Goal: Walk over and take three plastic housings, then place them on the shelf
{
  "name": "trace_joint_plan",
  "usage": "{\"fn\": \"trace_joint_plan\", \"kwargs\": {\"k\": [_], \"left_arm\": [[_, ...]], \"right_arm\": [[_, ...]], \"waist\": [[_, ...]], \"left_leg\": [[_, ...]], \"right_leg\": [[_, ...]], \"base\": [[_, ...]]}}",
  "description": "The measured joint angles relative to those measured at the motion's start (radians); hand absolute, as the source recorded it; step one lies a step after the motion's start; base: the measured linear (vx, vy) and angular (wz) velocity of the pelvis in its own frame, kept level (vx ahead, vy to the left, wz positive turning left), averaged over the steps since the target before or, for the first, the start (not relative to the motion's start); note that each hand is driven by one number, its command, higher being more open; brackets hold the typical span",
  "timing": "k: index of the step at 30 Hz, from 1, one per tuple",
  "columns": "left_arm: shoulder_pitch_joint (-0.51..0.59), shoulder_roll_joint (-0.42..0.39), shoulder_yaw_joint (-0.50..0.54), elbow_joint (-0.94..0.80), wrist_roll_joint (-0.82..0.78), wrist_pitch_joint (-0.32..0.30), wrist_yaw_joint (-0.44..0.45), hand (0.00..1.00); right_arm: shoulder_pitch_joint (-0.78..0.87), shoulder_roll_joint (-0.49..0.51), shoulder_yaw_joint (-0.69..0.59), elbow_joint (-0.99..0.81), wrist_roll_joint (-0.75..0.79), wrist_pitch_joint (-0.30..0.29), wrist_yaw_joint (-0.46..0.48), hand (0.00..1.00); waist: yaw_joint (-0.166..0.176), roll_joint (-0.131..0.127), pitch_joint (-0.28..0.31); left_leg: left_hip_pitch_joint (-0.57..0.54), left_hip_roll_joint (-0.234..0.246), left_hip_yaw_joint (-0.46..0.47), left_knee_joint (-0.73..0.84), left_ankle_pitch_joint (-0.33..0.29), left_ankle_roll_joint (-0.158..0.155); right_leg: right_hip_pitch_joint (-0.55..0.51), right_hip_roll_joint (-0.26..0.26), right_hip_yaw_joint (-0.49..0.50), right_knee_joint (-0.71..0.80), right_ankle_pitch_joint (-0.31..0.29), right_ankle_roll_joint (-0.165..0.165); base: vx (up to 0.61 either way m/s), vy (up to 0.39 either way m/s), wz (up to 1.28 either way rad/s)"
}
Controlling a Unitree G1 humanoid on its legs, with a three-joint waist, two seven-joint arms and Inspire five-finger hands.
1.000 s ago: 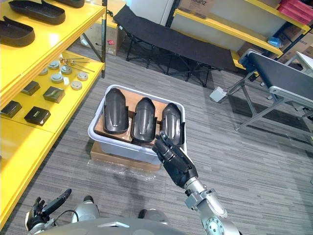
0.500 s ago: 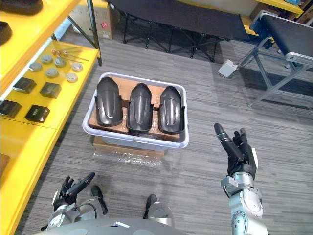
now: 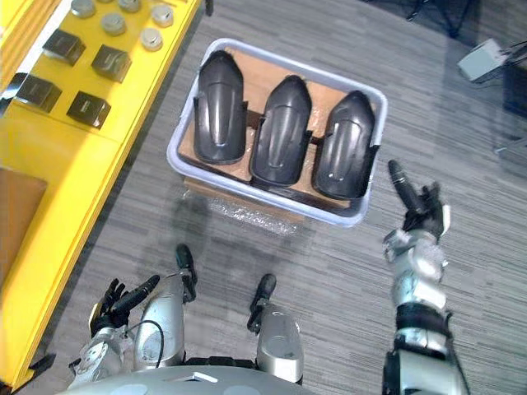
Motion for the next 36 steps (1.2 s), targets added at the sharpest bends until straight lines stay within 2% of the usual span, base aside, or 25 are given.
{"fn": "trace_joint_plan", "kwargs": {"k": [2,3,5,10,14,19,26,29,31,32,36], "left_arm": [[-0.017,0.0,-0.004,0.022,0.0,0.0,-0.012,1.0],[-0.035,0.002,-0.011,0.034,0.001,-0.002,-0.018,1.0],[-0.048,0.005,-0.026,0.046,0.001,-0.007,-0.033,1.0],[-0.066,0.008,-0.059,0.069,0.0,-0.008,-0.051,1.0],[-0.079,0.008,-0.081,0.07,-0.004,-0.015,-0.069,1.0],[-0.085,0.008,-0.12,0.073,-0.024,-0.028,-0.084,1.0],[-0.108,0.01,-0.156,0.059,-0.054,-0.018,-0.073,1.0],[-0.111,0.012,-0.157,0.053,-0.07,-0.017,-0.067,1.0],[-0.121,0.012,-0.159,0.055,-0.088,-0.017,-0.063,1.0],[-0.133,0.011,-0.161,0.062,-0.088,-0.015,-0.055,1.0],[-0.156,0.011,-0.161,0.064,-0.097,-0.015,-0.025,1.0]], "right_arm": [[-0.058,-0.056,0.004,0.059,-0.009,0.0,-0.008,1.0],[-0.118,-0.109,0.035,0.124,-0.047,0.003,-0.03,1.0],[-0.205,-0.157,0.091,0.202,-0.088,0.029,-0.055,1.0],[-0.323,-0.201,0.166,0.302,-0.128,0.105,-0.088,1.0],[-0.39,-0.276,0.182,0.369,-0.193,0.146,-0.084,1.0],[-0.451,-0.337,0.26,0.425,-0.236,0.176,-0.077,1.0],[-0.528,-0.361,0.31,0.489,-0.239,0.261,-0.056,1.0],[-0.582,-0.362,0.361,0.504,-0.239,0.314,-0.022,1.0],[-0.603,-0.366,0.377,0.51,-0.24,0.328,-0.003,1.0],[-0.623,-0.369,0.391,0.526,-0.24,0.343,0.014,0.0],[-0.653,-0.374,0.437,0.542,-0.236,0.367,0.07,0.0]], "waist": [[0.01,0.019,0.012],[0.014,0.038,0.023],[0.018,0.057,0.035],[0.034,0.08,0.042],[0.042,0.112,0.049],[0.043,0.135,0.053],[0.052,0.142,0.053],[0.061,0.145,0.052],[0.069,0.154,0.056],[0.075,0.16,0.057],[0.085,0.167,0.057]], "left_leg": [[-0.018,-0.009,-0.018,0.01,0.0,0.003],[-0.043,-0.014,-0.035,0.018,0.004,0.009],[-0.078,-0.016,-0.054,0.043,0.002,0.015],[-0.096,-0.03,-0.062,0.047,0.007,0.024],[-0.13,-0.034,-0.069,0.06,0.013,0.036],[-0.13,-0.045,-0.069,0.055,0.019,0.043],[-0.168,-0.044,-0.074,0.046,0.036,0.048],[-0.189,-0.027,-0.079,0.083,0.029,0.041],[-0.201,-0.013,-0.08,0.098,0.024,0.038],[-0.202,-0.008,-0.08,0.098,0.023,0.037],[-0.225,-0.002,-0.081,0.097,0.021,0.034]], "right_leg": [[-0.015,-0.009,-0.004,0.018,-0.005,0.004],[-0.035,-0.019,-0.016,0.041,-0.013,0.007],[-0.065,-0.028,-0.023,0.077,-0.027,0.01],[-0.098,-0.051,-0.023,0.127,-0.05,0.011],[-0.135,-0.061,-0.021,0.16,-0.053,0.01],[-0.159,-0.079,-0.016,0.193,-0.063,0.011],[-0.205,-0.076,-0.012,0.207,-0.065,0.008],[-0.219,-0.062,0.003,0.204,-0.06,0.005],[-0.223,-0.05,0.005,0.195,-0.052,0.001],[-0.223,-0.043,0.005,0.187,-0.047,-0.001],[-0.256,-0.038,0.007,0.189,-0.046,-0.006]], "base": [[-0.02,0.063,0.18],[-0.04,0.07,0.26],[-0.05,0.049,0.21],[-0.05,0.031,0.07],[-0.05,0.024,0.03],[-0.06,0.01,-0.02],[-0.01,0.0,0.0],[0.0,-0.003,-0.18],[-0.01,-0.004,-0.17],[-0.02,-0.015,-0.11],[-0.03,-0.014,-0.08]]}}
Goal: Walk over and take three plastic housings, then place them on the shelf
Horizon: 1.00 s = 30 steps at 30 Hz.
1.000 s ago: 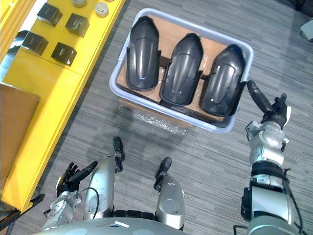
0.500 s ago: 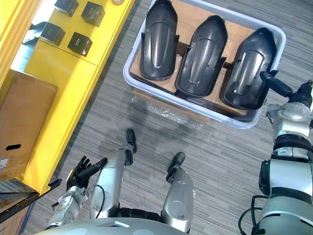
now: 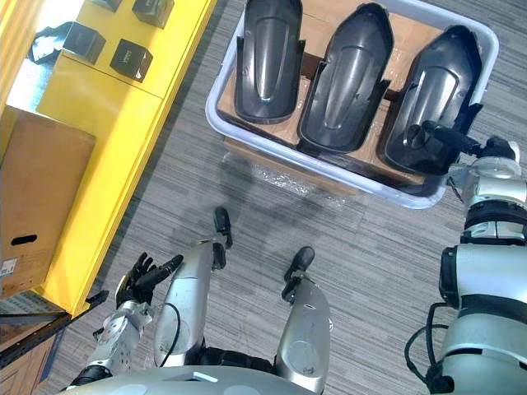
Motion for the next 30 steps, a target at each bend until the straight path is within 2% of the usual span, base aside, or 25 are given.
{"fn": "trace_joint_plan", "kwargs": {"k": [3,9,13,15,18,21,26,30], "left_arm": [[-0.019,0.0,-0.004,0.0,0.0,0.017,0.02,1.0],[-0.03,-0.001,-0.018,-0.011,-0.001,0.026,0.035,1.0],[-0.03,-0.025,-0.03,-0.013,-0.009,0.019,0.025,1.0],[-0.03,-0.034,-0.037,-0.024,-0.111,0.018,0.002,1.0],[-0.026,-0.034,-0.011,-0.052,-0.283,0.019,-0.05,1.0],[-0.025,-0.034,0.025,-0.062,-0.382,0.02,-0.096,1.0],[0.014,-0.035,0.089,-0.104,-0.418,0.022,-0.143,1.0],[0.015,-0.035,0.138,-0.131,-0.414,0.021,-0.142,1.0]], "right_arm": [[-0.013,-0.014,0.0,0.022,0.009,0.016,0.032,0.0],[-0.011,-0.064,-0.003,0.061,0.026,0.004,0.032,0.0],[0.01,-0.065,-0.005,0.077,-0.047,-0.051,-0.053,0.0],[0.017,-0.067,-0.024,0.066,-0.135,-0.096,-0.097,0.0],[0.037,-0.079,-0.026,0.027,-0.241,-0.103,-0.147,0.0],[0.075,-0.079,-0.025,-0.025,-0.277,-0.091,-0.187,0.0],[0.146,-0.077,-0.031,-0.161,-0.329,-0.064,-0.23,0.0],[0.203,-0.072,-0.073,-0.24,-0.358,-0.063,-0.263,0.0]], "waist": [[0.007,0.012,0.004],[0.013,0.024,0.005],[0.009,0.028,0.003],[-0.008,0.029,0.003],[-0.014,0.035,-0.002],[-0.015,0.035,-0.002],[-0.017,0.037,-0.003],[-0.027,0.029,0.002]], "left_leg": [[-0.018,0.001,-0.001,0.002,0.003,0.003],[-0.032,-0.002,-0.007,0.003,0.003,0.003],[-0.011,-0.032,-0.021,-0.016,0.012,-0.006],[0.021,-0.066,-0.034,-0.061,0.034,-0.005],[0.04,-0.096,-0.062,-0.118,0.07,-0.008],[0.066,-0.109,-0.081,-0.162,0.095,-0.011],[0.104,-0.115,-0.088,-0.166,0.099,-0.013],[0.14,-0.11,-0.09,-0.166,0.096,-0.018]], "right_leg": [[-0.014,0.0,0.0,0.003,0.004,-0.001],[-0.036,-0.005,0.0,0.023,0.0,-0.004],[-0.055,-0.039,0.002,0.093,-0.039,-0.007],[-0.051,-0.078,-0.007,0.138,-0.072,-0.001],[-0.042,-0.097,-0.038,0.161,-0.093,-0.004],[-0.028,-0.111,-0.055,0.18,-0.11,-0.004],[0.023,-0.114,-0.069,0.173,-0.118,-0.003],[0.075,-0.102,-0.079,0.148,-0.115,0.001]], "base": [[0.02,-0.004,-0.02],[0.02,-0.014,-0.03],[0.03,-0.046,0.06],[0.0,-0.042,0.38],[-0.01,-0.046,0.37],[0.01,-0.046,0.3],[0.03,-0.016,0.1],[0.01,-0.004,0.01]]}}
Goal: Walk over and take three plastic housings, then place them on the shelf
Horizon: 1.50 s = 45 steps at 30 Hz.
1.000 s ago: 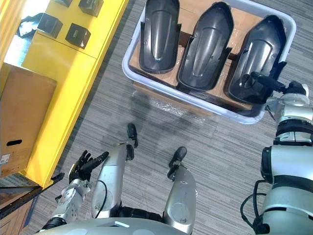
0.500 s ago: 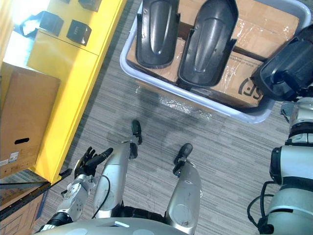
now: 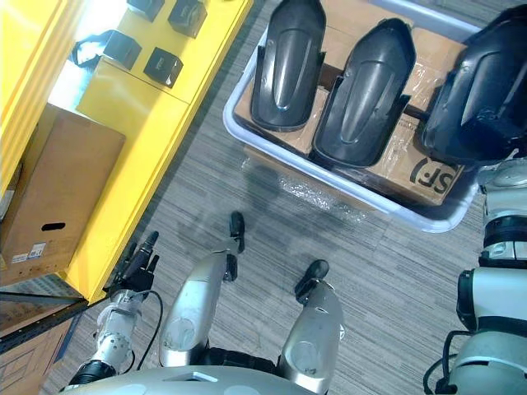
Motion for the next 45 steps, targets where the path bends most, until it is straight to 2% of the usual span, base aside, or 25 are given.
{"fn": "trace_joint_plan", "kwargs": {"k": [2,4,9,10,12,13,15,17,18,21,23,25,27,30,32,36,41,45], "left_arm": [[0.004,0.001,0.024,-0.01,0.001,-0.002,0.0,1.0],[0.013,0.001,0.05,-0.015,0.001,-0.004,0.001,1.0],[0.08,0.001,0.112,-0.163,0.028,-0.029,0.023,1.0],[0.08,0.001,0.113,-0.167,0.031,-0.029,0.025,1.0],[0.082,0.004,0.162,-0.306,0.131,-0.046,0.086,1.0],[0.079,0.006,0.171,-0.333,0.145,-0.047,0.094,1.0],[0.063,0.015,0.174,-0.428,0.218,-0.045,0.106,1.0],[0.055,0.015,0.164,-0.463,0.237,-0.037,0.104,1.0],[0.038,0.016,0.149,-0.491,0.236,-0.01,0.095,1.0],[0.005,0.027,0.098,-0.519,0.229,0.077,0.072,1.0],[-0.039,0.04,0.03,-0.515,0.187,0.193,0.026,1.0],[-0.089,0.054,-0.045,-0.488,0.139,0.297,-0.007,1.0],[-0.142,0.061,-0.11,-0.441,0.105,0.362,-0.033,1.0],[-0.24,0.061,-0.207,-0.35,0.022,0.479,-0.082,1.0],[-0.259,0.059,-0.234,-0.335,-0.012,0.51,-0.088,1.0],[-0.303,0.045,-0.273,-0.262,-0.069,0.546,-0.093,1.0],[-0.329,0.046,-0.28,-0.224,-0.166,0.534,-0.093,1.0],[-0.349,0.04,-0.312,-0.219,-0.18,0.515,-0.075,1.0]], "right_arm": [[0.031,0.017,-0.039,-0.049,-0.004,-0.001,-0.016,0.0],[0.06,0.05,-0.074,-0.097,-0.019,-0.005,-0.046,0.0],[0.204,0.162,-0.194,-0.306,-0.094,-0.011,-0.11,0.0],[0.206,0.163,-0.195,-0.31,-0.097,-0.011,-0.111,0.0],[0.296,0.237,-0.229,-0.444,-0.169,-0.014,-0.134,0.0],[0.308,0.255,-0.229,-0.466,-0.179,-0.018,-0.14,0.0],[0.374,0.314,-0.232,-0.554,-0.243,-0.052,-0.146,0.0],[0.39,0.323,-0.232,-0.58,-0.27,-0.064,-0.145,0.0],[0.402,0.323,-0.233,-0.603,-0.304,-0.077,-0.145,0.0],[0.411,0.322,-0.232,-0.658,-0.37,-0.124,-0.145,0.0],[0.41,0.322,-0.227,-0.705,-0.403,-0.179,-0.144,0.0],[0.409,0.323,-0.198,-0.724,-0.432,-0.23,-0.145,0.0],[0.403,0.323,-0.165,-0.726,-0.432,-0.264,-0.144,0.0],[0.389,0.341,-0.087,-0.725,-0.434,-0.323,-0.144,0.0],[0.371,0.373,-0.055,-0.725,-0.433,-0.346,-0.144,0.0],[0.369,0.412,-0.014,-0.726,-0.432,-0.397,-0.144,0.0],[0.369,0.497,0.015,-0.726,-0.43,-0.423,-0.104,0.0],[0.372,0.524,0.03,-0.731,-0.402,-0.453,-0.064,0.0]], "waist": [[-0.009,-0.009,0.006],[-0.016,-0.029,0.013],[-0.025,-0.108,0.0],[-0.025,-0.109,0.0],[-0.037,-0.153,-0.032],[-0.043,-0.163,-0.046],[-0.05,-0.19,-0.111],[-0.062,-0.193,-0.133],[-0.076,-0.195,-0.163],[-0.086,-0.189,-0.221],[-0.101,-0.189,-0.257],[-0.101,-0.191,-0.289],[-0.106,-0.191,-0.307],[-0.138,-0.193,-0.33],[-0.156,-0.188,-0.342],[-0.154,-0.155,-0.373],[-0.156,-0.147,-0.378],[-0.158,-0.147,-0.379]], "left_leg": [[0.033,0.006,0.001,-0.013,-0.001,-0.001],[0.075,0.013,0.01,-0.03,-0.003,-0.005],[0.201,0.026,0.048,-0.115,0.008,-0.02],[0.202,0.026,0.048,-0.117,0.008,-0.021],[0.26,0.026,0.065,-0.161,0.013,-0.027],[0.268,0.026,0.07,-0.17,0.014,-0.028],[0.312,0.024,0.101,-0.211,0.015,-0.03],[0.334,0.019,0.111,-0.22,0.015,-0.03],[0.351,0.011,0.121,-0.231,0.015,-0.03],[0.391,0.006,0.156,-0.26,0.015,-0.03],[0.431,-0.002,0.175,-0.297,0.016,-0.029],[0.456,-0.005,0.205,-0.317,0.02,-0.03],[0.468,-0.004,0.217,-0.317,0.021,-0.03],[0.489,-0.004,0.223,-0.318,0.021,-0.03],[0.493,-0.002,0.229,-0.319,0.026,-0.031],[0.5,0.0,0.249,-0.324,0.025,-0.031],[0.499,0.029,0.268,-0.324,0.029,-0.037],[0.493,0.035,0.27,-0.324,0.035,-0.031]], "right_leg": [[0.039,0.015,0.0,-0.03,0.008,0.006],[0.077,0.026,0.003,-0.056,0.014,0.007],[0.177,0.058,0.016,-0.134,0.035,0.009],[0.178,0.058,0.016,-0.136,0.035,0.009],[0.232,0.072,0.017,-0.184,0.045,0.015],[0.239,0.074,0.017,-0.194,0.047,0.016],[0.279,0.084,0.021,-0.259,0.075,0.027],[0.307,0.085,0.019,-0.286,0.089,0.036],[0.33,0.083,0.017,-0.313,0.101,0.046],[0.361,0.085,0.022,-0.365,0.139,0.064],[0.381,0.083,0.027,-0.385,0.155,0.067],[0.382,0.082,0.045,-0.398,0.173,0.066],[0.389,0.083,0.052,-0.41,0.192,0.066],[0.405,0.083,0.053,-0.412,0.198,0.063],[0.405,0.084,0.057,-0.413,0.198,0.063],[0.408,0.092,0.082,-0.446,0.209,0.044],[0.396,0.12,0.101,-0.463,0.214,0.015],[0.396,0.127,0.101,-0.478,0.218,0.012]], "base": [[0.01,-0.006,-0.04],[0.01,-0.016,-0.14],[0.05,-0.036,-0.17],[0.08,-0.043,-0.09],[0.08,-0.039,-0.09],[0.09,-0.029,-0.15],[0.13,-0.022,-0.21],[0.11,-0.001,-0.06],[0.1,0.021,-0.06],[0.09,0.027,-0.22],[0.06,0.039,-0.24],[0.05,0.057,-0.38],[0.02,0.034,-0.23],[-0.02,0.022,-0.1],[-0.04,0.001,-0.15],[-0.08,0.008,-0.19],[-0.12,0.0,-0.16],[-0.07,0.013,-0.01]]}}
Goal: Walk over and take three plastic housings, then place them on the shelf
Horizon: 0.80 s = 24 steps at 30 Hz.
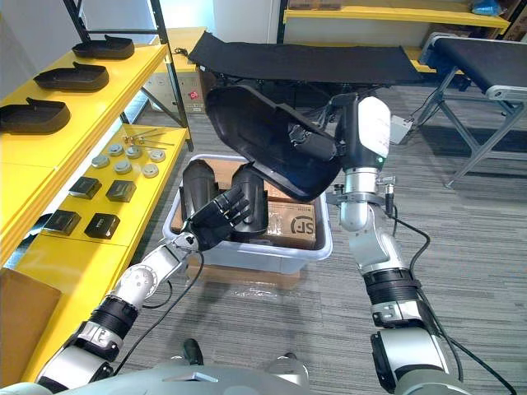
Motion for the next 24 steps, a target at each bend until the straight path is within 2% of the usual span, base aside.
{"fn": "trace_joint_plan", "kwargs": {"k": [4,10,11,16,19,24], "left_arm": [[-0.053,-0.009,-0.019,0.026,-0.04,-0.06,0.04,1.0],[-0.057,-0.016,-0.043,0.027,-0.065,-0.151,0.108,1.0],[-0.057,-0.022,-0.047,0.028,-0.066,-0.167,0.124,0.0],[-0.056,-0.062,-0.053,0.028,-0.109,-0.252,0.152,0.0],[-0.056,-0.102,-0.073,0.028,-0.11,-0.328,0.162,0.0],[-0.052,-0.126,-0.089,0.028,-0.111,-0.335,0.14,0.0]], "right_arm": [[0.028,0.064,0.027,-0.071,0.051,-0.016,0.045,0.0],[0.1,0.137,0.037,-0.101,0.104,-0.016,0.061,0.0],[0.109,0.149,0.033,-0.101,0.11,-0.016,0.06,0.0],[0.136,0.182,0.028,-0.101,0.134,-0.006,0.051,0.0],[0.171,0.201,0.029,-0.101,0.151,0.005,0.023,0.0],[0.223,0.228,0.049,-0.101,0.151,0.013,0.002,0.0]], "waist": [[0.002,-0.005,-0.002],[0.004,-0.029,-0.012],[0.004,-0.029,-0.013],[0.002,-0.03,-0.013],[0.002,-0.032,-0.014],[0.001,-0.033,-0.015]], "left_leg": [[-0.011,-0.003,0.004,0.0,0.008,0.002],[-0.01,-0.009,0.006,0.0,0.013,0.007],[-0.01,-0.01,0.006,0.0,0.014,0.006],[-0.007,-0.01,0.006,0.0,0.014,0.006],[-0.006,-0.008,0.006,0.0,0.012,0.005],[-0.005,-0.005,0.009,0.0,0.007,-0.001]], "right_leg": [[-0.013,0.001,0.005,-0.003,0.016,-0.002],[-0.012,-0.005,0.004,-0.003,0.029,0.003],[-0.012,-0.006,0.005,-0.002,0.029,0.003],[-0.01,-0.006,0.009,-0.002,0.029,0.003],[-0.009,-0.006,0.01,-0.002,0.028,0.002],[-0.012,-0.006,0.012,-0.002,0.027,0.0]], "base": [[-0.01,0.028,-0.04],[0.06,0.023,0.0],[0.05,0.027,0.0],[0.02,0.01,0.0],[0.0,0.011,0.0],[0.0,0.013,-0.02]]}}
